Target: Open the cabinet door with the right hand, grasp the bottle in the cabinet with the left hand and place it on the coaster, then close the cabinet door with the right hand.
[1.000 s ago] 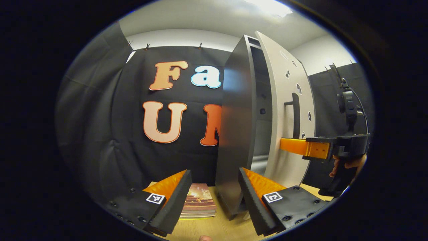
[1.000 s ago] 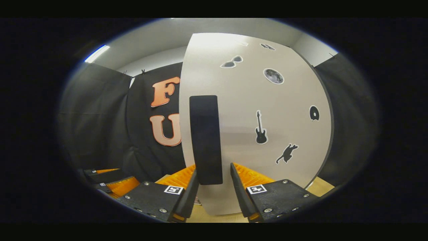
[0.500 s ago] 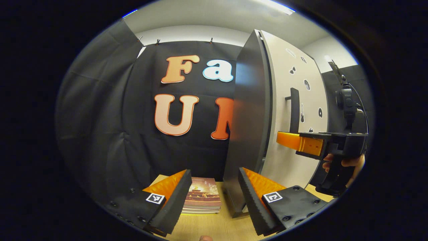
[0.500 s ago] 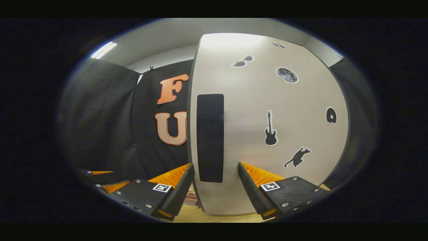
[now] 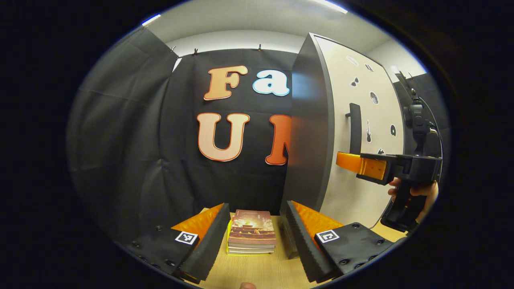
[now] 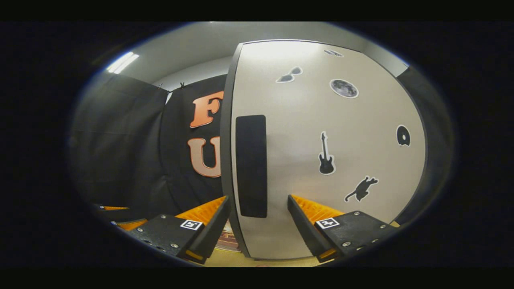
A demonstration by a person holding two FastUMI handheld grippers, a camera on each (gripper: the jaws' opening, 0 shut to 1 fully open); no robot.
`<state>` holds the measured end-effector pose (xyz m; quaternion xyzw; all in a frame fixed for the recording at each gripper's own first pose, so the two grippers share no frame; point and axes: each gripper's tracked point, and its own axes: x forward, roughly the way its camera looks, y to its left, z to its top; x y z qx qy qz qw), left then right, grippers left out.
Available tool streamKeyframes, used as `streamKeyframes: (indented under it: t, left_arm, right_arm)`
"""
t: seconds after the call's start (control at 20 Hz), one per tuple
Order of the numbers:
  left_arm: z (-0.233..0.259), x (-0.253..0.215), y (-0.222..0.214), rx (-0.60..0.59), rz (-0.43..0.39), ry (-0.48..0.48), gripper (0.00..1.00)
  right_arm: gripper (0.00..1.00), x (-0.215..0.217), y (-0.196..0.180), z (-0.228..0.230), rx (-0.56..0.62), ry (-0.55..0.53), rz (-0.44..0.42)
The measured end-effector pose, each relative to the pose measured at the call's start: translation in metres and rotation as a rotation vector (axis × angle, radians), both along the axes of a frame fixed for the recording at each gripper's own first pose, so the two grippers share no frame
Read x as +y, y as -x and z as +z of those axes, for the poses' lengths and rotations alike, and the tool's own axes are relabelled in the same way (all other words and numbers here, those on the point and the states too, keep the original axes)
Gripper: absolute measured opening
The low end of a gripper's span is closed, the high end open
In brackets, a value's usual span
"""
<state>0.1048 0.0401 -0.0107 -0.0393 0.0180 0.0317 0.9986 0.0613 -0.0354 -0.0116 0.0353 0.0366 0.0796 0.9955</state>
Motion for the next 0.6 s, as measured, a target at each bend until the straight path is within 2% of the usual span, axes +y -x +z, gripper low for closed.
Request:
streamKeyframes:
  t: [0.25, 0.6]
  left_arm:
    - [0.004, -0.005, 0.0, -0.005, 0.004, 0.002, 0.92]
    - [0.01, -0.015, 0.013, -0.011, 0.06, -0.003, 0.92]
  right_arm:
    - [0.9, -0.006, 0.005, -0.001, 0.006, 0.009, 0.0]
    - [0.91, -0.042, 0.054, 0.006, -0.014, 0.05, -0.012]
